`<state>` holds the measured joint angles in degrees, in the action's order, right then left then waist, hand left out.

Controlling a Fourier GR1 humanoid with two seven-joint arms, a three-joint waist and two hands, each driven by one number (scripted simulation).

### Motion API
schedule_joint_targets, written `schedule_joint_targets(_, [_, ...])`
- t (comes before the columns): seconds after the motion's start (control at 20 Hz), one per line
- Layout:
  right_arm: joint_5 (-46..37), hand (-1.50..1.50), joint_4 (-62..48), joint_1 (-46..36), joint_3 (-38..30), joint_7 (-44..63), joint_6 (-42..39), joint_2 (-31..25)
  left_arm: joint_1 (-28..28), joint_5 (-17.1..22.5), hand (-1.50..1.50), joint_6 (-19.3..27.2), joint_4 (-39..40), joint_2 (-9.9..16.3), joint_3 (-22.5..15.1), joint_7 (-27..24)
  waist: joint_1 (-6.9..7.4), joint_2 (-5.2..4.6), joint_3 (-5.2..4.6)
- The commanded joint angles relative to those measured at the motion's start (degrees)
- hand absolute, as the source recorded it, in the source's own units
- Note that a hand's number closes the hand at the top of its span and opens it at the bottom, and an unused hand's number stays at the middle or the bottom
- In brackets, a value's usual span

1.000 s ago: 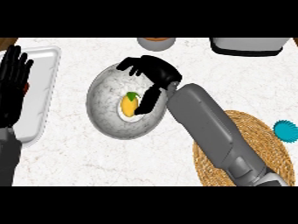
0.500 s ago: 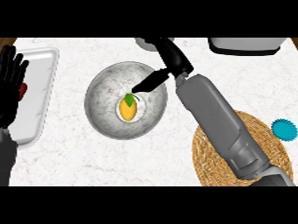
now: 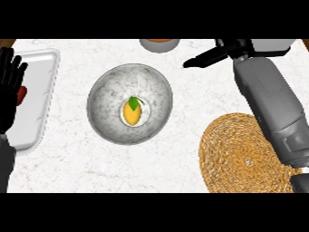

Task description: Pick the lemon from the placemat and place it in the bowl

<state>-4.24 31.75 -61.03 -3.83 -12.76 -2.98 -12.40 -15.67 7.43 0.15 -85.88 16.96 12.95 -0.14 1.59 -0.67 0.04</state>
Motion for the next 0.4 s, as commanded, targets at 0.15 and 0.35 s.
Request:
schedule_joint_targets(0.15, [1.6,-1.5,-12.0,-1.3,-5.1,-10.1,-8.0,-8.4,-4.4,0.7,0.0,-1.2,2.8,2.0,1.2,0.3,0.83,-0.58,0.03])
schedule_joint_targets(0.35, [2.4,-1.5,-15.8,-1.3,-6.9,-13.7,-15.8,-15.2,-3.2,-0.3,0.0,0.4,0.3,-0.5,-1.1,1.9,1.68,-0.82,0.12])
